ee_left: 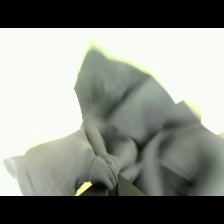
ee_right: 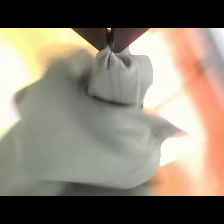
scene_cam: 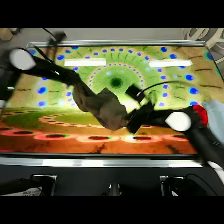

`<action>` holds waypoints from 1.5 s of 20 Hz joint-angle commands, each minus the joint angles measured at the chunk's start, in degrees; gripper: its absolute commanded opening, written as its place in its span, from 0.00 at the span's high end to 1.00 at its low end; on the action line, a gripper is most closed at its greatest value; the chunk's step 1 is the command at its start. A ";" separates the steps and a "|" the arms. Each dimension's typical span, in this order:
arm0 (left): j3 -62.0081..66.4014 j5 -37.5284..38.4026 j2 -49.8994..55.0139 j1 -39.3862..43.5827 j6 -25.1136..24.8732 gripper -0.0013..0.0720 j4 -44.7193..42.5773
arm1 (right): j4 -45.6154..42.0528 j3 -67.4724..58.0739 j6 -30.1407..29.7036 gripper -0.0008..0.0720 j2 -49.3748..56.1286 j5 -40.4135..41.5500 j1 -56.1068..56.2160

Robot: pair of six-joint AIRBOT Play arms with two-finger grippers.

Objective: Fold the shirts.

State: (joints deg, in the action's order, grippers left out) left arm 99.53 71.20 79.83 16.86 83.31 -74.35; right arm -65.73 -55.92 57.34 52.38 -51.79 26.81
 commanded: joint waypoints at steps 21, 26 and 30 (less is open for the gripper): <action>2.34 -7.32 -18.05 6.08 8.00 0.95 -9.77 | -42.91 -27.80 14.14 0.96 -7.72 -27.32 0.13; -10.64 -12.83 -1.01 6.08 8.24 0.95 -8.00 | -46.71 -16.41 15.37 0.96 12.76 -8.59 0.13; -10.64 -11.61 11.72 6.05 8.24 0.81 2.56 | -40.68 -16.26 26.14 0.96 24.90 -1.55 0.13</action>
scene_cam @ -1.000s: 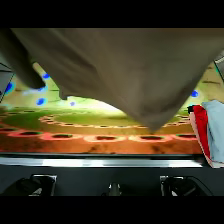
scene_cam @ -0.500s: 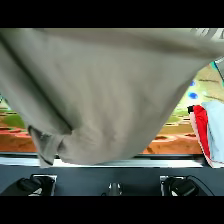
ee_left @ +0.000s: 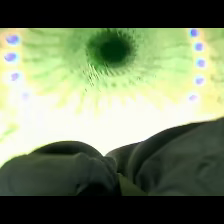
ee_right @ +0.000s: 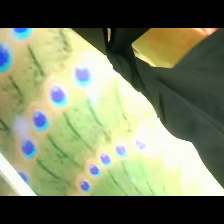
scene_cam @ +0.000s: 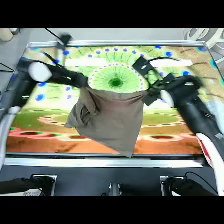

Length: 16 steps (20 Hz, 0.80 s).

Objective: Fold the shirts.

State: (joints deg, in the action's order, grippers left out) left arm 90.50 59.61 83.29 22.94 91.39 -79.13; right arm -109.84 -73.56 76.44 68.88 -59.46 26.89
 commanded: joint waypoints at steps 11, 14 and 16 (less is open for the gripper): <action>-3.56 23.17 2.86 -21.57 -2.36 0.61 -8.35 | 12.66 3.32 -7.82 0.44 3.32 -15.98 -19.58; -19.19 20.44 -0.09 -25.66 -6.38 0.16 -0.39 | 34.95 11.04 -16.59 0.43 3.30 -18.73 -29.86; -27.02 15.17 -0.11 -25.68 -8.33 0.36 3.98 | 50.75 16.72 -25.22 0.06 3.30 -20.28 -31.12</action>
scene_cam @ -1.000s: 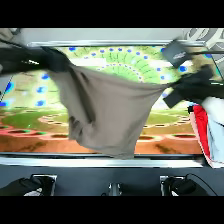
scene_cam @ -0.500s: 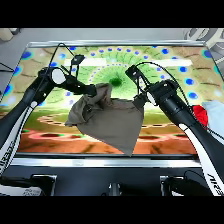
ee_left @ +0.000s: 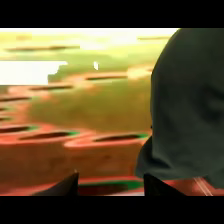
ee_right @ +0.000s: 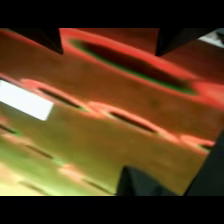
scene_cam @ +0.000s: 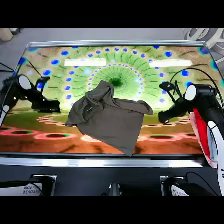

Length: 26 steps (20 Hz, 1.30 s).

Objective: Fold the shirts.

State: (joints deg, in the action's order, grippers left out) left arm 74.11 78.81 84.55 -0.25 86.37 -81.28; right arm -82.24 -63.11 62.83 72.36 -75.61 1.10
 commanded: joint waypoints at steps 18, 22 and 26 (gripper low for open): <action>-15.08 -12.83 -1.20 3.08 -9.07 0.95 13.20 | 27.65 25.05 -0.74 0.04 -0.02 14.23 15.67; -15.08 -12.85 -3.34 3.08 -9.09 0.95 13.22 | 29.59 25.40 3.21 0.05 1.09 17.18 19.17; -15.08 -12.85 -5.09 3.08 -9.05 0.95 13.25 | 35.58 25.38 4.63 0.09 4.94 22.93 23.43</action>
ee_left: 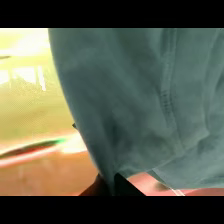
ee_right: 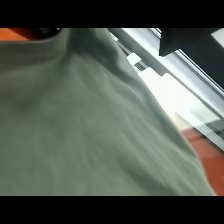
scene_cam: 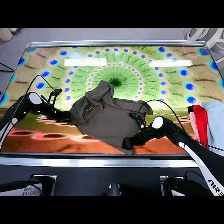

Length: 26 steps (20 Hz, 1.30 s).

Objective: Fold the shirts.

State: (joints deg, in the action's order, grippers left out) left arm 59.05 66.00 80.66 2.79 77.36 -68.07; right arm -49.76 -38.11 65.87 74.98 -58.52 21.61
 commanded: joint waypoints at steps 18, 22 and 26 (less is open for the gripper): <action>42.99 -31.15 -42.77 0.04 23.41 0.95 -5.42 | -40.26 -47.65 -4.74 0.96 -45.24 12.52 -16.79; 42.97 -24.48 -43.25 0.04 23.41 0.95 -8.33 | -44.00 -47.63 -2.97 0.96 -45.16 1.86 -16.79; 38.71 -15.58 -40.85 0.04 23.39 0.95 -11.04 | -44.65 -47.25 -3.41 0.96 -39.67 -4.11 -16.79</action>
State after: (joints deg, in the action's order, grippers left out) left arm 100.18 44.29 38.83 2.87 100.16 -76.93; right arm -92.73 -85.36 62.50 32.47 -56.55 4.93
